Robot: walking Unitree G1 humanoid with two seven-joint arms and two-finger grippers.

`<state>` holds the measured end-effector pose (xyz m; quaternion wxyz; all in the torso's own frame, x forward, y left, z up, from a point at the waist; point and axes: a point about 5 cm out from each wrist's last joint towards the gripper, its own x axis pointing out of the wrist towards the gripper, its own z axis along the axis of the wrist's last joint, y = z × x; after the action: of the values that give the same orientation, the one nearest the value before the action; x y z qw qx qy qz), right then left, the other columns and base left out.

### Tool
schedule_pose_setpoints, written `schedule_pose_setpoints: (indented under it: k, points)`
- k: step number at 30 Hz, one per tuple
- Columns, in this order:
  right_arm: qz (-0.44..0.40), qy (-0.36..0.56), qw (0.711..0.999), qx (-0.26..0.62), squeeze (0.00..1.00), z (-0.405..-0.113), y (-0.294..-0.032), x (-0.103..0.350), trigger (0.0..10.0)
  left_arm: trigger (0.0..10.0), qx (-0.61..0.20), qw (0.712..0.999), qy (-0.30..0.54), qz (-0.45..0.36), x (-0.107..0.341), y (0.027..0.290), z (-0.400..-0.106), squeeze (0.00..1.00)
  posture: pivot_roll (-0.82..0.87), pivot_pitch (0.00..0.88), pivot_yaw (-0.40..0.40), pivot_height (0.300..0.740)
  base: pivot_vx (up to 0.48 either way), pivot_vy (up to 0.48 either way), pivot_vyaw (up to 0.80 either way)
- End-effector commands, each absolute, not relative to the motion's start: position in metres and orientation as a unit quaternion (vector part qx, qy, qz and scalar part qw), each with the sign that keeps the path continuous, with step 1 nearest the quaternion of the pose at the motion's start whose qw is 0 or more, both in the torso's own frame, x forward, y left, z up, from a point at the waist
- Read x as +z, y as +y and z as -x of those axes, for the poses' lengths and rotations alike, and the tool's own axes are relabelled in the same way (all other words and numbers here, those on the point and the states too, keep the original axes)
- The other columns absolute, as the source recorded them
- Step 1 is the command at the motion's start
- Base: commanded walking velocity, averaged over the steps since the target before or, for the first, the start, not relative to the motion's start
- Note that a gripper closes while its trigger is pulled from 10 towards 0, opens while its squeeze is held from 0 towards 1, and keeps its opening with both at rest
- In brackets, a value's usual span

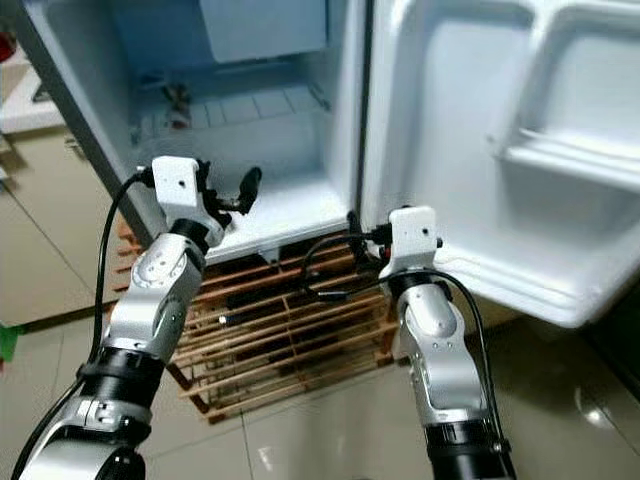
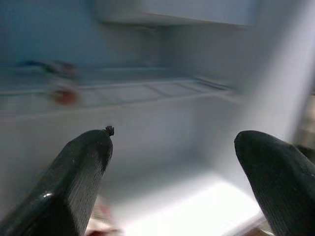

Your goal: Restocking fridge

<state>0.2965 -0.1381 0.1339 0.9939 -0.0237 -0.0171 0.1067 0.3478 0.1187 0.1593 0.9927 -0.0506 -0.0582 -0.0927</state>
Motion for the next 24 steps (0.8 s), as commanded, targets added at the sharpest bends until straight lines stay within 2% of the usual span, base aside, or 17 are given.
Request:
schedule_pose_setpoints:
  k: [1, 3, 7, 11, 16, 17, 20, 22, 24]
  points:
    - [0.012, -0.020, 0.990, 0.137, 0.00, -0.293, -0.126, 0.136, 10.0, 10.0, -0.061, 0.996, -0.045, 0.040, 0.157, 0.133, -0.350, 0.00, -0.15, 0.000, 0.057, 0.740, 0.394, 0.274, 0.00]
    - [0.010, -0.014, 0.987, 0.158, 0.00, -0.283, -0.128, 0.137, 10.0, 10.0, -0.017, 0.999, -0.026, 0.043, 0.155, 0.141, -0.352, 0.00, -0.15, 0.000, 0.049, 0.740, 0.152, 0.152, 0.00]
    - [0.011, -0.009, 0.987, 0.159, 0.00, -0.278, -0.132, 0.137, 10.0, 10.0, -0.004, 0.999, -0.016, 0.044, 0.154, 0.142, -0.354, 0.00, -0.15, 0.000, 0.041, 0.740, 0.000, 0.000, 0.00]
    - [0.022, 0.009, 0.988, 0.152, 0.00, -0.258, -0.141, 0.135, 10.0, 10.0, 0.008, 0.999, 0.013, 0.046, 0.147, 0.129, -0.363, 0.00, -0.21, 0.053, 0.025, 0.740, 0.000, 0.000, 0.00]
    - [0.028, 0.024, 0.988, 0.153, 0.00, -0.243, -0.144, 0.135, 10.0, 10.0, 0.026, 0.997, 0.028, 0.060, 0.146, 0.127, -0.369, 0.00, -0.26, 0.099, 0.022, 0.740, 0.000, 0.000, 0.00]
    - [0.030, 0.036, 0.988, 0.150, 0.00, -0.235, -0.147, 0.136, 10.0, 10.0, 0.036, 0.995, 0.045, 0.078, 0.145, 0.125, -0.372, 0.00, -0.28, 0.131, 0.011, 0.740, 0.000, 0.000, 0.00]
    - [0.029, 0.043, 0.987, 0.150, 0.00, -0.230, -0.148, 0.136, 10.0, 10.0, 0.041, 0.994, 0.052, 0.089, 0.144, 0.122, -0.372, 0.00, -0.28, 0.136, 0.009, 0.740, 0.000, 0.000, 0.00]
    - [0.030, 0.046, 0.987, 0.152, 0.00, -0.228, -0.149, 0.136, 10.0, 10.0, 0.039, 0.993, 0.058, 0.094, 0.143, 0.118, -0.371, 0.00, -0.29, 0.155, -0.001, 0.740, 0.000, 0.000, 0.00]
    - [0.035, 0.059, 0.985, 0.158, 0.00, -0.222, -0.150, 0.136, 10.0, 10.0, 0.018, 0.993, 0.067, 0.096, 0.141, 0.097, -0.369, 0.00, -0.30, 0.180, -0.019, 0.740, 0.000, 0.000, 0.00]
